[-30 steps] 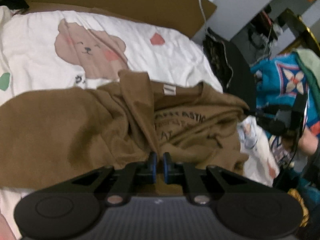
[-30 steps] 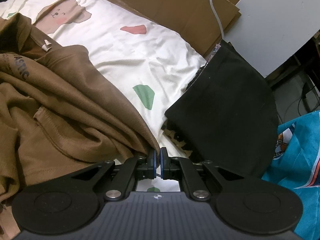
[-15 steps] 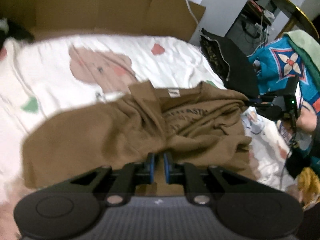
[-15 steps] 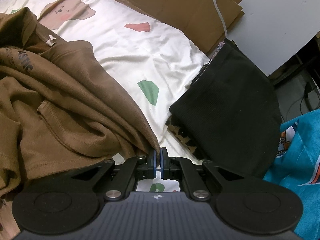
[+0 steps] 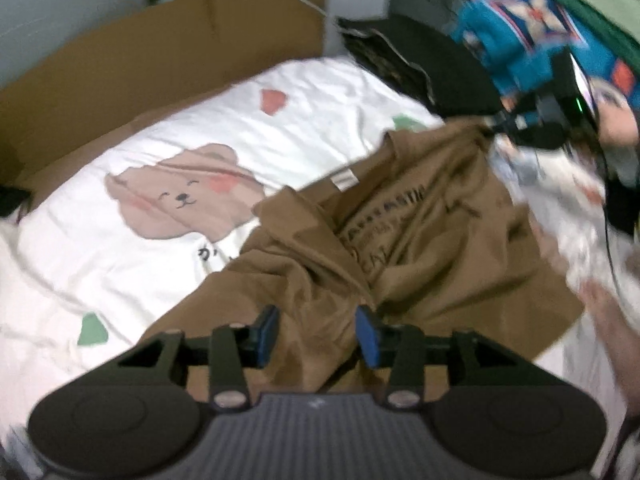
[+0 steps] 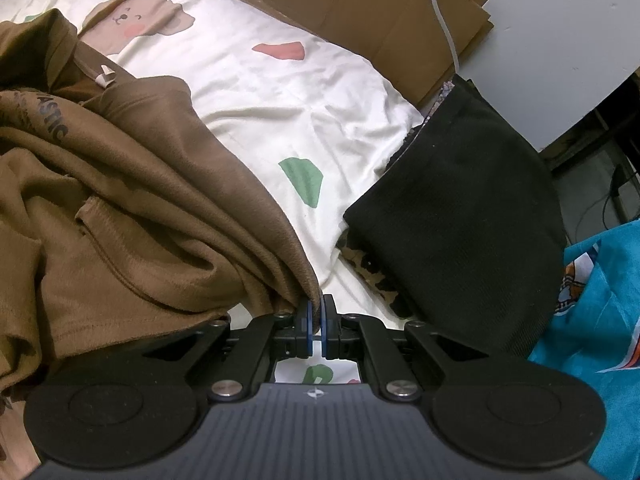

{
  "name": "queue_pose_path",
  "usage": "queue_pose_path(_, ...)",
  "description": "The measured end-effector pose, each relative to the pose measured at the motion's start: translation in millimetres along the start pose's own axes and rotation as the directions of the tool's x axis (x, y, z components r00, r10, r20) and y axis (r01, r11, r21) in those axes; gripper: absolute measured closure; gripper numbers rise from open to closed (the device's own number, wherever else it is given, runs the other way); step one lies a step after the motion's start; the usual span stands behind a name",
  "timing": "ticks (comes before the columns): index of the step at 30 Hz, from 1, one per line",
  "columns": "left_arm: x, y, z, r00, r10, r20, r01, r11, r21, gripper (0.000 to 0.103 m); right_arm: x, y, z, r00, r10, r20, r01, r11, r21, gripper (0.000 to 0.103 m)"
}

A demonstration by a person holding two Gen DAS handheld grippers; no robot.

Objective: Fold clothes

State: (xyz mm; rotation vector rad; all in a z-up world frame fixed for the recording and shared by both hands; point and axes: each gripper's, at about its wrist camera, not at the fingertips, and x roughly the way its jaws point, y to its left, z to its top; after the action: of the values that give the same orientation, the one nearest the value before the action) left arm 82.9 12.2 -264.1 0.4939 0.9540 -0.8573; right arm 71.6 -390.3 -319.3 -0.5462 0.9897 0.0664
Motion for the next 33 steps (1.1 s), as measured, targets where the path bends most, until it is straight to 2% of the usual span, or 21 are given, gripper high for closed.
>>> queue_pose_path(2,4.9,-3.0,0.7,0.999,-0.007,-0.032,0.01,0.996,0.087,0.065,0.2,0.1,0.0,1.0,0.001,0.0,-0.001,1.0,-0.001,0.101)
queue_pose_path(8,22.2,-11.6,3.4,0.994,-0.045,-0.098,0.066,0.974,0.216,0.069,0.9,0.1,-0.1,1.0,0.005,0.001,-0.005,1.0,0.007,0.101)
queue_pose_path(13,34.5,-12.6,0.7,0.992,-0.064,-0.108,0.084,0.978,0.191,0.076,4.5,-1.9,2.1,1.0,0.01,0.002,-0.01,1.0,-0.006,0.101)
queue_pose_path(22,53.3,-14.5,-7.5,0.987,-0.078,-0.138,0.101,0.98,0.172,0.077,4.0,-0.6,0.9,1.0,0.012,0.001,-0.012,1.0,0.004,0.101)
queue_pose_path(27,67.4,-14.9,-15.5,0.986,-0.055,-0.159,0.084,0.98,0.178,0.077,1.9,1.1,0.4,1.0,0.012,-0.002,-0.012,1.0,0.007,0.101)
queue_pose_path(33,73.3,-7.4,-20.0,0.986,-0.066,-0.153,0.087,0.987,0.133,0.078,2.3,2.7,0.6,1.0,0.013,-0.003,-0.013,1.0,0.003,0.101)
